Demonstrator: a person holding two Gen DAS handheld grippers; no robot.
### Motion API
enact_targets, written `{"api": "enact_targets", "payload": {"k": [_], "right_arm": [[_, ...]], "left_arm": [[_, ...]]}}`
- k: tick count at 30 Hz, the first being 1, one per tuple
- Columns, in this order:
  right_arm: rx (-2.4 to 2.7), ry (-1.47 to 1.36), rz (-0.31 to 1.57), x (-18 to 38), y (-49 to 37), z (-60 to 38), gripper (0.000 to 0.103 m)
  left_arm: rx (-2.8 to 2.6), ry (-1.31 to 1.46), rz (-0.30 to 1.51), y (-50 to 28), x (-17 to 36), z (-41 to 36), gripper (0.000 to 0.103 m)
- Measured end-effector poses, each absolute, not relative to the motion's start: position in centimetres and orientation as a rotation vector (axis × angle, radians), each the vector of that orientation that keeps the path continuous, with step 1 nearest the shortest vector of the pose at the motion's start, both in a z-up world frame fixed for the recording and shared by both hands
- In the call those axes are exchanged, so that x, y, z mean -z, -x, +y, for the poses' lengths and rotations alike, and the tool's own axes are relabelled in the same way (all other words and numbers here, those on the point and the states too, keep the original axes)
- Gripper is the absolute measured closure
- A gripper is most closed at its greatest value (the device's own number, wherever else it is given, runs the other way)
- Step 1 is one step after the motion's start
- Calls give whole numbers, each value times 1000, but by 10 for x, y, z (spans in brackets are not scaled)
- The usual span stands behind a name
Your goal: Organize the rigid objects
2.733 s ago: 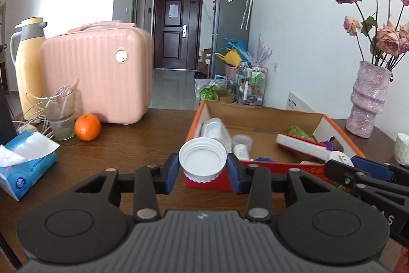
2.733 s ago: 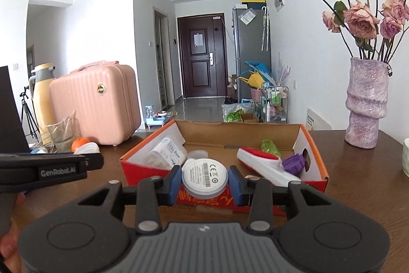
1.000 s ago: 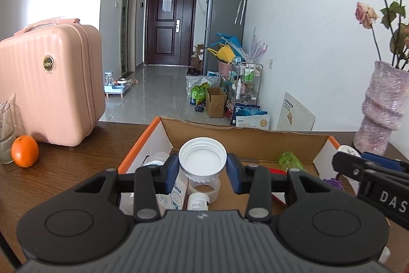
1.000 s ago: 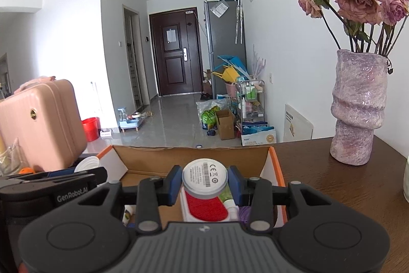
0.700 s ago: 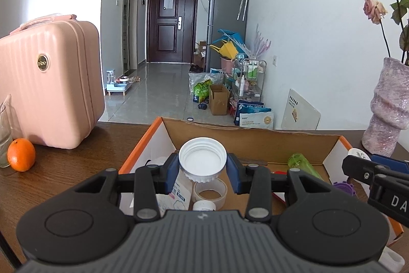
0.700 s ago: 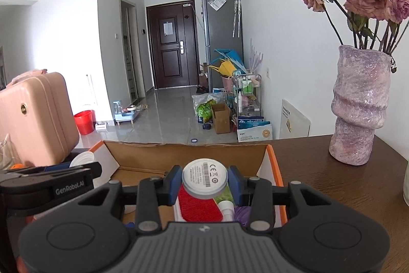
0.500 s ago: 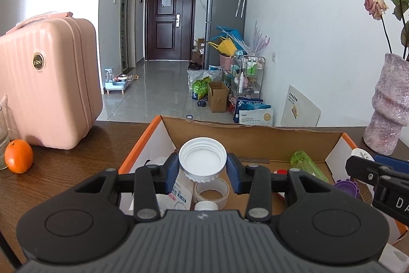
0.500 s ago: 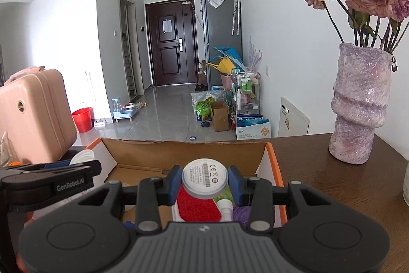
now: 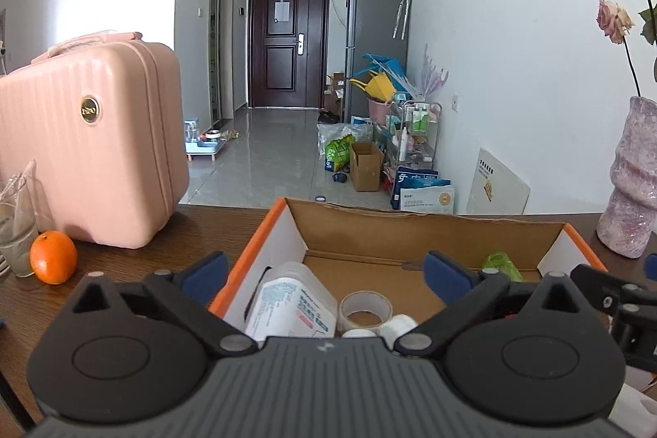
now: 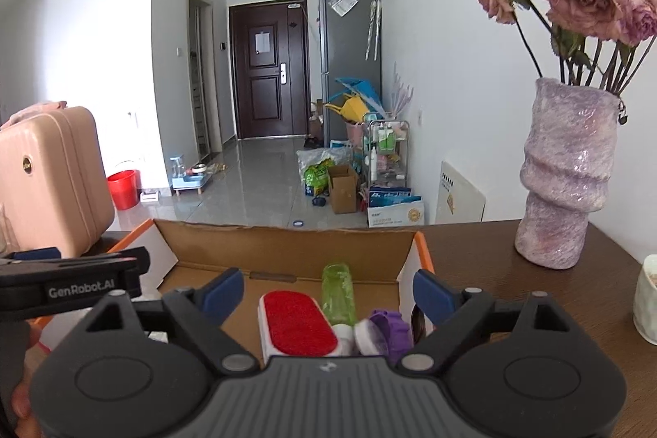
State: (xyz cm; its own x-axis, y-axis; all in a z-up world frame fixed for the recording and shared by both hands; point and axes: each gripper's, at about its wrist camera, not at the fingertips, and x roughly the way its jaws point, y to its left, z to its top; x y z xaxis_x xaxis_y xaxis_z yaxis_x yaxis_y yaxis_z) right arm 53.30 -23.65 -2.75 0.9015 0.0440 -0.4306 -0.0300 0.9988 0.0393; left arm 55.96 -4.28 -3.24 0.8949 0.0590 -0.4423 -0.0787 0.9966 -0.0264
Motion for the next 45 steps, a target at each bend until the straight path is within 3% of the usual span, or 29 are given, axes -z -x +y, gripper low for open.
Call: {"api": "enact_targets", "payload": {"k": [1,24,35,45], "right_arm": [[-32,-34,443,28,-533,-237,0],[-24,-33,388,21,-495,-234,0],[-54,-65,328,9,-420,-226,0],[-92,-48,217,-4,-299,-223,0]], "left_arm": [[-78,43,457,-559,32,-42,0],[-95,45,422,-516,16,-33,0],[-86,54,350,-431,-4,-19,0],[-112,43,270,-309,-18,5,0]]}}
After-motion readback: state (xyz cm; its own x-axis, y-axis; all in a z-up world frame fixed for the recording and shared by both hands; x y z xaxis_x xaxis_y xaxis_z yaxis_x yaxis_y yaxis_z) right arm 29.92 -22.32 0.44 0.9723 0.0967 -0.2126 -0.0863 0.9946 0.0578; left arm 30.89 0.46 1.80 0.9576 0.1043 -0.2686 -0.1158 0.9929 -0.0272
